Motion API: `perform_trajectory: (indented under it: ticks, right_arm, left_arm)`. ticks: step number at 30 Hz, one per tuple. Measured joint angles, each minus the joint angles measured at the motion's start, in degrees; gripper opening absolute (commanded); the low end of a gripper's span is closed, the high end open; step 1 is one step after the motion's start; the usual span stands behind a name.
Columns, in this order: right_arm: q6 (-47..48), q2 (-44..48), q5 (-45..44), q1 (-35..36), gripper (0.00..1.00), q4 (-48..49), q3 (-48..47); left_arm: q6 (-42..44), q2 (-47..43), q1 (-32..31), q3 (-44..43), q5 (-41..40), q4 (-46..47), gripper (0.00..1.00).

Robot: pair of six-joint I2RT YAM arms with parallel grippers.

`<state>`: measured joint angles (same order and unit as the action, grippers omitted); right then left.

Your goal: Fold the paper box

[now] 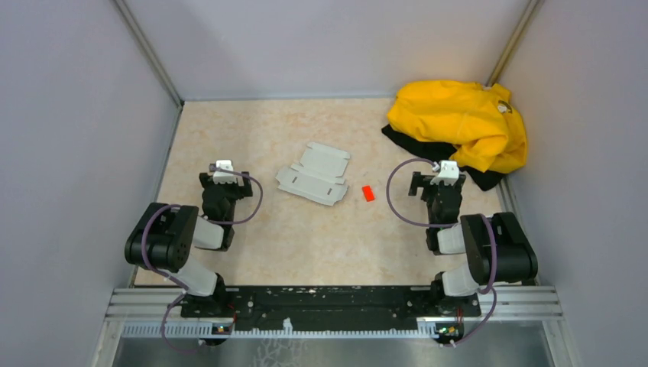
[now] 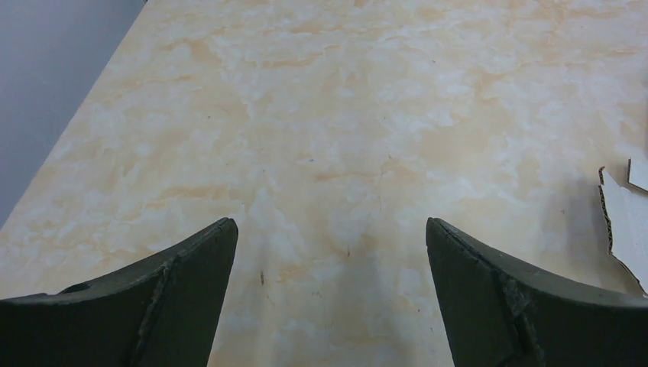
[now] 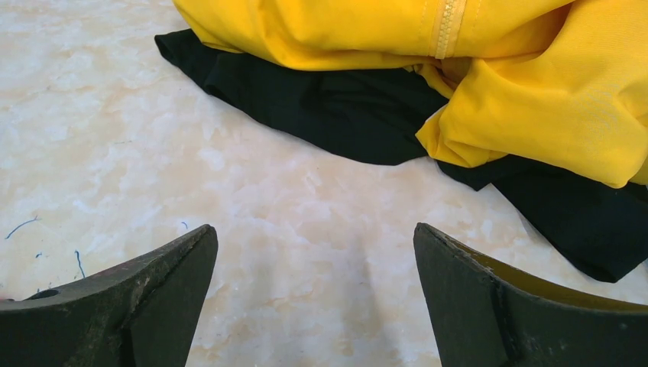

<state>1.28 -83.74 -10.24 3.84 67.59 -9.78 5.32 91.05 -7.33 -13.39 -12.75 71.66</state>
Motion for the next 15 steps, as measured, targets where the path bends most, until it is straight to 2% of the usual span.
perform_trajectory:
  ticks: [15]
  right_arm:
    - [0.0, 0.0, 0.5, 0.0, 0.98, 0.1, 0.0]
  left_arm:
    - [0.0, 0.0, 0.0, 0.0, 0.1, 0.0, 0.99]
